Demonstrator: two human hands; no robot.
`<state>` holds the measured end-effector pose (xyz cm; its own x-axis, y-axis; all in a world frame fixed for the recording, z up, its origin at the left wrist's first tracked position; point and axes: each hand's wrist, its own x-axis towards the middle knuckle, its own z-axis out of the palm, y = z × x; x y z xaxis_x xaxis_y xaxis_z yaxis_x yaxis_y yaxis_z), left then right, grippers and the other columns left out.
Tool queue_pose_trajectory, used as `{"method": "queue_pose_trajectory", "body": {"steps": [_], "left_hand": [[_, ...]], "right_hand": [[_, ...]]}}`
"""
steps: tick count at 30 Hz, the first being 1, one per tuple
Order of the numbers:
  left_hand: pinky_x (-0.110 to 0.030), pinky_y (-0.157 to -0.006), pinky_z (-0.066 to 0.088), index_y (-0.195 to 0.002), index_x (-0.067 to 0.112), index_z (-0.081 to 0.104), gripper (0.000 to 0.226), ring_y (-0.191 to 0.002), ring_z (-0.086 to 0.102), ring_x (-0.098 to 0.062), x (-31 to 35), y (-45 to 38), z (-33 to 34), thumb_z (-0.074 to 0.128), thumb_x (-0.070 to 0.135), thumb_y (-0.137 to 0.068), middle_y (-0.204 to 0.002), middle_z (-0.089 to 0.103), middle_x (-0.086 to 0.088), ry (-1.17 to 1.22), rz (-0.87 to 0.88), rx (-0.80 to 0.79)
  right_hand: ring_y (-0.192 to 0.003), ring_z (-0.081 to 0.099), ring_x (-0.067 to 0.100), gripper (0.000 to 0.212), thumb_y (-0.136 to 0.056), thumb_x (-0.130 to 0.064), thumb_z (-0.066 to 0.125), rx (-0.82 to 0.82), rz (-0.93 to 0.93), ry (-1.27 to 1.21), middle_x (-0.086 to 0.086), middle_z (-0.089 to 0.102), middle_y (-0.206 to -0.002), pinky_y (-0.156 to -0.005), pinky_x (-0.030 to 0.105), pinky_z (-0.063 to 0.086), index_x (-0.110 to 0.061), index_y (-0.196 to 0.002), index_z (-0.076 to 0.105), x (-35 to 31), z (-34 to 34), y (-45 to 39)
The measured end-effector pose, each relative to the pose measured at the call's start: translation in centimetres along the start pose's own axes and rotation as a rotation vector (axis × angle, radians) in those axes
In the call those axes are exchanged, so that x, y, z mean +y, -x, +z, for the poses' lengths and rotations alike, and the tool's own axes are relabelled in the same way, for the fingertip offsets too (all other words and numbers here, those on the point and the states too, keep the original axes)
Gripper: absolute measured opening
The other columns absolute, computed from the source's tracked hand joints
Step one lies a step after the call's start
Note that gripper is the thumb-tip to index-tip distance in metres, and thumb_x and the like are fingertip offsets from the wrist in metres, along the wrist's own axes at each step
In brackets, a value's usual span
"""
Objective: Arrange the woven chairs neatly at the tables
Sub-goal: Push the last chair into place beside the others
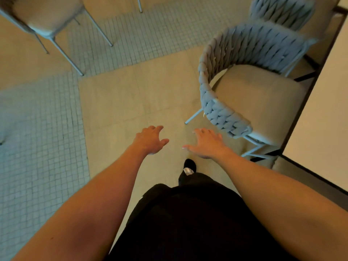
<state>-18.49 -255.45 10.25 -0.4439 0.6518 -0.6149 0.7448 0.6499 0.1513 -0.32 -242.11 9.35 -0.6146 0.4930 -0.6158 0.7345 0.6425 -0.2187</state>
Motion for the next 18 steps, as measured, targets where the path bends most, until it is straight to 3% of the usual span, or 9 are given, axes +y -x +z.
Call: {"method": "queue_pose_trajectory", "body": {"steps": [13, 18], "left_hand": [[-0.052, -0.110, 0.037, -0.156, 0.026, 0.028, 0.069, -0.140, 0.037, -0.032, 0.4, -14.8, -11.2, 0.047, 0.057, -0.097, -0.156, 0.037, -0.007, -0.125, 0.134, -0.010], [-0.051, -0.110, 0.036, -0.156, 0.026, 0.026, 0.068, -0.140, 0.036, -0.032, -0.6, -22.3, -16.9, 0.045, 0.057, -0.098, -0.157, 0.035, -0.008, -0.226, 0.250, -0.025]], "right_hand": [[-0.147, 0.029, 0.033, 0.089, -0.087, -0.083, 0.046, -0.027, 0.071, -0.085, 0.006, 0.038, -0.158, -0.116, 0.063, 0.024, -0.023, -0.153, 0.038, 0.3, -10.6, -12.7], [-0.147, 0.029, 0.032, 0.091, -0.086, -0.085, 0.044, 0.013, 0.171, -0.125, 0.006, 0.039, -0.157, -0.114, 0.059, 0.029, -0.025, -0.153, 0.037, -1.3, -14.0, -18.7]]}}
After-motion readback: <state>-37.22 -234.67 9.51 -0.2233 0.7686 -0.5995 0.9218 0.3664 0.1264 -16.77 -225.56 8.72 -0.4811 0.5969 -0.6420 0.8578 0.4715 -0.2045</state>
